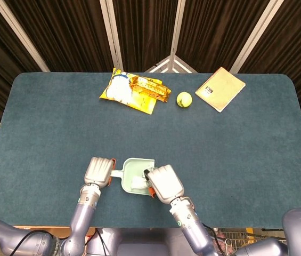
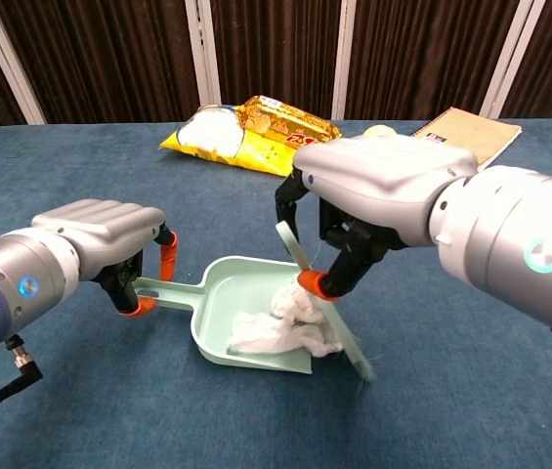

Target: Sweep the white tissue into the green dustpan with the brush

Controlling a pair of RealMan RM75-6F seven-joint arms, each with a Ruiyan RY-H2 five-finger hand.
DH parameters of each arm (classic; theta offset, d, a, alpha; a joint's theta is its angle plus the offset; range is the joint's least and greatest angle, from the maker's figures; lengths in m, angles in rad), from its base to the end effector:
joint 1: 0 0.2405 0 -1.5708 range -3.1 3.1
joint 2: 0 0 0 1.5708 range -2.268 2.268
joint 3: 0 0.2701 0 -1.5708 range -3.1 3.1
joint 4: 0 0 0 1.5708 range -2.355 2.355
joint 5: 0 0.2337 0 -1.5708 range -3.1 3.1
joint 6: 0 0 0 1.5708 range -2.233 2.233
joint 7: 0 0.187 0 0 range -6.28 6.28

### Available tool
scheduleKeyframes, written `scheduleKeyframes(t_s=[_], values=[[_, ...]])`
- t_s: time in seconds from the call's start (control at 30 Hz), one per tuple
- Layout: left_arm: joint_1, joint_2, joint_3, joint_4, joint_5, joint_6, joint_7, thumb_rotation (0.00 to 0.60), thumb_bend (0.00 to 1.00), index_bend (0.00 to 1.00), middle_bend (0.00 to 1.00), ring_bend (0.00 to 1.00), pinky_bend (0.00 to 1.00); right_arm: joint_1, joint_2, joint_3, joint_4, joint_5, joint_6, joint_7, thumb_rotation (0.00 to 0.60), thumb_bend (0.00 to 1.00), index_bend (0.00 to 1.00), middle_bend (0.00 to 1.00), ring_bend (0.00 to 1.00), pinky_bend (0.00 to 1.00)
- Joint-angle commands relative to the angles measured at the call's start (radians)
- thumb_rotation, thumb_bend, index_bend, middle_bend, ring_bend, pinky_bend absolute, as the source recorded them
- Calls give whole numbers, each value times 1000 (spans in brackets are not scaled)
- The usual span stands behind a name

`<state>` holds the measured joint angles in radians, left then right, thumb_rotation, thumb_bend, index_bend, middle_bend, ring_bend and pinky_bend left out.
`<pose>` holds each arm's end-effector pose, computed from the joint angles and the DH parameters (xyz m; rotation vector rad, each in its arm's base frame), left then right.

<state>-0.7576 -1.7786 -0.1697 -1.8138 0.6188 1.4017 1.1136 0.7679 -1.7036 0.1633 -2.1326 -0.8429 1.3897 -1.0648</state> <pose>-0.1031 0.3108 -0.0975 -1.7975 -0.9305 -0.5317 -0.0126 -0.2664 -0.0531 1.9375 -0.9375 0.9274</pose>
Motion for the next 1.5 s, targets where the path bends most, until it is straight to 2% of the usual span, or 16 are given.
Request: scheduleKeyframes(t_s=[0.03, 0.3, 0.6, 1.03, 1.3, 1.5], values=[[-1, -3, 2, 4, 0, 0, -4, 600, 580, 598, 1000, 1000, 993, 6, -18, 21, -20, 28, 0, 19, 600, 386, 805, 973, 958, 876], [-5, -8, 8, 11, 2, 1, -11, 600, 580, 598, 1000, 1000, 993, 33, -35, 44, -14, 3, 1, 27, 600, 386, 805, 973, 958, 876], [-6, -4, 14, 6, 9, 4, -18, 600, 579, 598, 1000, 1000, 993, 48, -27, 39, 48, -78, 20, 11, 600, 387, 805, 973, 958, 876], [-9, -12, 19, 15, 7, 5, -23, 600, 580, 598, 1000, 1000, 993, 45, -15, 76, 27, -71, 38, 47, 600, 388, 805, 973, 958, 876], [-9, -14, 21, 16, 7, 8, -28, 600, 579, 599, 1000, 1000, 993, 48, 19, 85, 57, -108, 48, 39, 600, 388, 805, 973, 958, 876], [-7, -10, 22, 13, 4, 10, -31, 600, 575, 595, 1000, 1000, 993, 30, 63, 66, 85, -105, 48, 47, 600, 388, 805, 973, 957, 876]])
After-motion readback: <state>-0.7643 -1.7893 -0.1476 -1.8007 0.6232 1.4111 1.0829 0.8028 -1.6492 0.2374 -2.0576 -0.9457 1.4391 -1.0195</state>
